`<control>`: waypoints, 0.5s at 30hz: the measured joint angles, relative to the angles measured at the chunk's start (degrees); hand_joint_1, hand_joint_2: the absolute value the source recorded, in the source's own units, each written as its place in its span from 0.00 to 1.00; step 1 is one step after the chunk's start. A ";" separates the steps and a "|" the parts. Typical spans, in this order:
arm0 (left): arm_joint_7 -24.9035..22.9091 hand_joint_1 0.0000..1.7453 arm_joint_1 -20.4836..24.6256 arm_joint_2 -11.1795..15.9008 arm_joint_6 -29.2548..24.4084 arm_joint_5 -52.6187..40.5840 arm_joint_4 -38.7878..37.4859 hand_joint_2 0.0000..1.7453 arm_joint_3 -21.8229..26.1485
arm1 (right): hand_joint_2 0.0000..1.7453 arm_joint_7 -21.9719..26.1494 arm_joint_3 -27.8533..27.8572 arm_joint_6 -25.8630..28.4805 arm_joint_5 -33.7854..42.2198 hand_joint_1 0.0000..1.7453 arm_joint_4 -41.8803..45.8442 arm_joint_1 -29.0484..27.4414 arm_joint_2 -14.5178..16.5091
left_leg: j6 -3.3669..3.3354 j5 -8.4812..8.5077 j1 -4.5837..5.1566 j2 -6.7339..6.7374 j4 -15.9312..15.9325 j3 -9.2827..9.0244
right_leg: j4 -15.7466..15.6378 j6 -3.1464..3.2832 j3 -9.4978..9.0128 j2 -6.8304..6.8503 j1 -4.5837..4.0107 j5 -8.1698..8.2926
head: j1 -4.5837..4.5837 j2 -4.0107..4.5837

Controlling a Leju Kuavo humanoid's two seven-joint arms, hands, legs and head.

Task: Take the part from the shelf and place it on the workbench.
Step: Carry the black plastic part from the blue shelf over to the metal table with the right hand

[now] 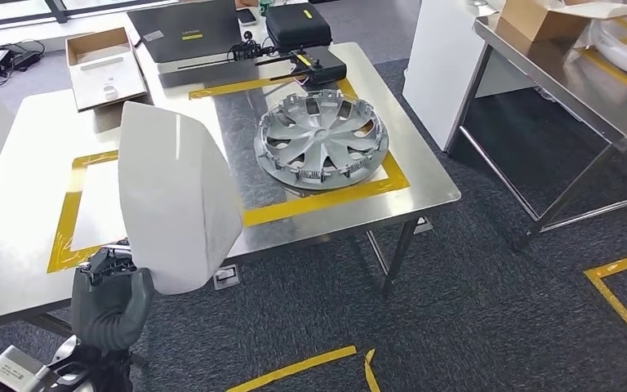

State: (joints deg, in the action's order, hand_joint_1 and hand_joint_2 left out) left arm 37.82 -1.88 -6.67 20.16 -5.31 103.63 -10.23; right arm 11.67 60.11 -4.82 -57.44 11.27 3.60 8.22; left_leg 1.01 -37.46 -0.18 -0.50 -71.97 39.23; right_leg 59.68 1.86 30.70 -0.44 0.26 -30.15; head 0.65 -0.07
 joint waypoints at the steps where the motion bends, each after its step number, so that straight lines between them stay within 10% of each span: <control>1: 0.03 1.00 -0.03 0.04 0.02 0.03 -0.02 1.00 0.00 | 0.00 0.00 0.00 -0.03 0.04 0.00 0.00 -0.02 0.01 | -0.29 3.02 0.05 0.04 3.22 -0.25 | -0.02 -0.10 -0.75 -0.01 -0.03 -0.69 | 0.02 0.00; 3: 0.20 1.00 -0.17 0.16 0.07 0.11 -0.11 1.00 0.02 | 0.00 -0.01 0.01 -0.12 0.10 0.00 -0.02 0.00 0.03 | -0.83 9.25 0.34 0.10 8.78 -0.75 | 0.14 -0.56 -2.01 -0.11 -0.23 -2.08 | 0.05 0.00; 5: 0.45 1.00 -0.34 0.25 0.08 0.23 -0.21 1.00 0.05 | 0.00 0.03 0.03 -0.16 0.21 0.00 -0.03 0.07 0.04 | -1.22 11.55 0.54 0.10 10.76 -1.31 | 0.32 -1.32 -3.03 -0.26 -0.40 -3.10 | 0.05 0.00; 8: 0.83 1.00 -0.33 0.21 0.04 0.35 -0.18 1.00 0.11 | 0.00 0.07 0.04 -0.18 0.21 0.00 -0.03 0.30 -0.02 | -2.08 10.91 0.20 0.04 11.16 -3.37 | 3.36 -2.30 -2.81 -0.26 -0.38 -2.73 | -0.09 0.00; 12: 1.08 1.00 -0.46 0.11 -0.21 0.37 -0.18 1.00 0.15 | 0.00 0.02 0.04 -0.25 0.09 0.00 -0.02 0.46 -0.04 | -2.67 9.08 -0.04 -0.01 11.32 -5.53 | 15.01 -3.36 5.81 0.02 -0.01 -6.63 | -0.45 0.00; 15: 1.09 1.00 -0.72 0.11 -0.28 0.37 -0.18 1.00 0.17 | 0.00 0.00 0.04 -0.25 0.04 0.00 -0.02 0.22 -0.05 | -2.48 7.15 -0.09 -0.24 11.32 -7.79 | 13.81 -3.60 9.07 0.11 0.13 -7.16 | -0.56 0.00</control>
State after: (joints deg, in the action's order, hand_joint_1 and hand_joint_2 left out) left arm 38.92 -2.60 -6.56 19.87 -4.94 103.45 -10.06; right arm 11.67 60.15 -5.07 -57.40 11.26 3.82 8.16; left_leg -1.46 -30.32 -0.27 -0.74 -60.65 31.45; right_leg 73.49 -1.74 39.77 -0.33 0.39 -37.32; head 0.09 -0.07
